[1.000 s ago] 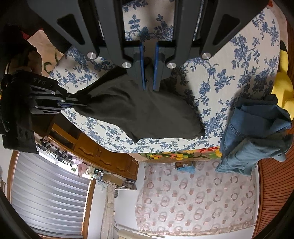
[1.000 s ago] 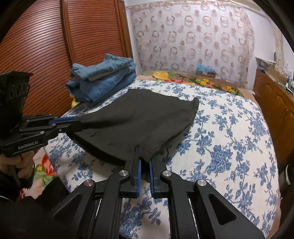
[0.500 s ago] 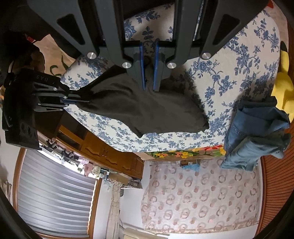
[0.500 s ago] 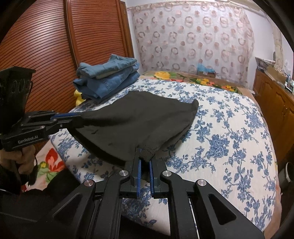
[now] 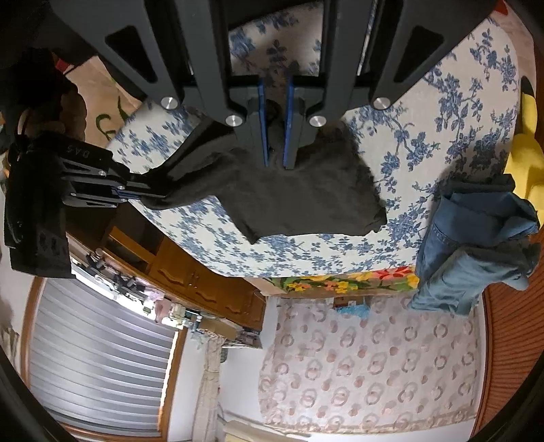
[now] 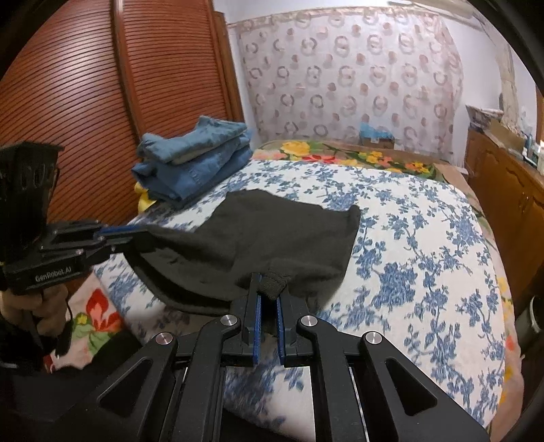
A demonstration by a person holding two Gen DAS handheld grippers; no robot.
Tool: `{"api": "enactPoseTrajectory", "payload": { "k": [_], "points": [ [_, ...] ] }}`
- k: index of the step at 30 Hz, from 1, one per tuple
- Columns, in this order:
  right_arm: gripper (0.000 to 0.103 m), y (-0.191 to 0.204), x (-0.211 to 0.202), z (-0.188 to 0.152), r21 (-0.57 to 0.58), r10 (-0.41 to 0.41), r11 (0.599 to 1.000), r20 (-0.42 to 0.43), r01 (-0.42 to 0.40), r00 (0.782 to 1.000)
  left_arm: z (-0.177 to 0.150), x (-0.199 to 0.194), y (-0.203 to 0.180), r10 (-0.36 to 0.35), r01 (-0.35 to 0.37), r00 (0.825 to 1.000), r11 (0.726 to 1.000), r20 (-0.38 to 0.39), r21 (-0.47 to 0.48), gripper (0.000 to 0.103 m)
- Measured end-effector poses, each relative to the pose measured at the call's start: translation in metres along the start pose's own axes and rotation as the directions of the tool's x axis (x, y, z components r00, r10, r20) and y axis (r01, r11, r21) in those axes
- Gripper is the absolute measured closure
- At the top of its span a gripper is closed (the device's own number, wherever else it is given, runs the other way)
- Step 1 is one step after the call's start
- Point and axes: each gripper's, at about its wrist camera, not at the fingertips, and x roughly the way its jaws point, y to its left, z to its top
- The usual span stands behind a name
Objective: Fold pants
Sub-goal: 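Carry the held end over the garment's waistband and lower it with both grippers, then open both grippers to release the folded garment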
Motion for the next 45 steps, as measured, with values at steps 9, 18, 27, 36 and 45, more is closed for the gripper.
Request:
{"api": "enactPoseTrajectory", "payload": {
  "k": [9,18,27,36,45],
  "points": [
    [0.099,-0.023,0.041,0.041,0.053,-0.014,0.998,0.011,0.013,1.000,0.044,0.032,0.025,0.013,-0.013,1.000,0.999,0.003,-0.050,0.098],
    [0.099,-0.042,0.082,0.068,0.064,-0.062,0.996,0.000,0.062,0.998,0.078,0.061,0.037,0.071,-0.071,0.997,0.997,0.015,-0.041,0.098],
    [0.099,-0.054,0.112,0.075,0.072,-0.077,0.994,-0.035,0.080,0.996,0.081,0.087,0.053,0.082,-0.083,0.996,0.995,-0.028,-0.054,0.094],
    [0.086,-0.057,0.109,0.075,0.075,-0.104,0.992,-0.013,0.105,0.994,0.075,0.075,0.058,0.138,-0.138,0.990,0.990,-0.007,-0.029,0.066],
    [0.065,-0.060,0.098,0.070,0.040,-0.139,0.990,0.017,0.138,0.990,0.056,0.096,0.074,0.149,-0.152,0.986,0.988,-0.081,-0.030,0.060]
  ]
}}
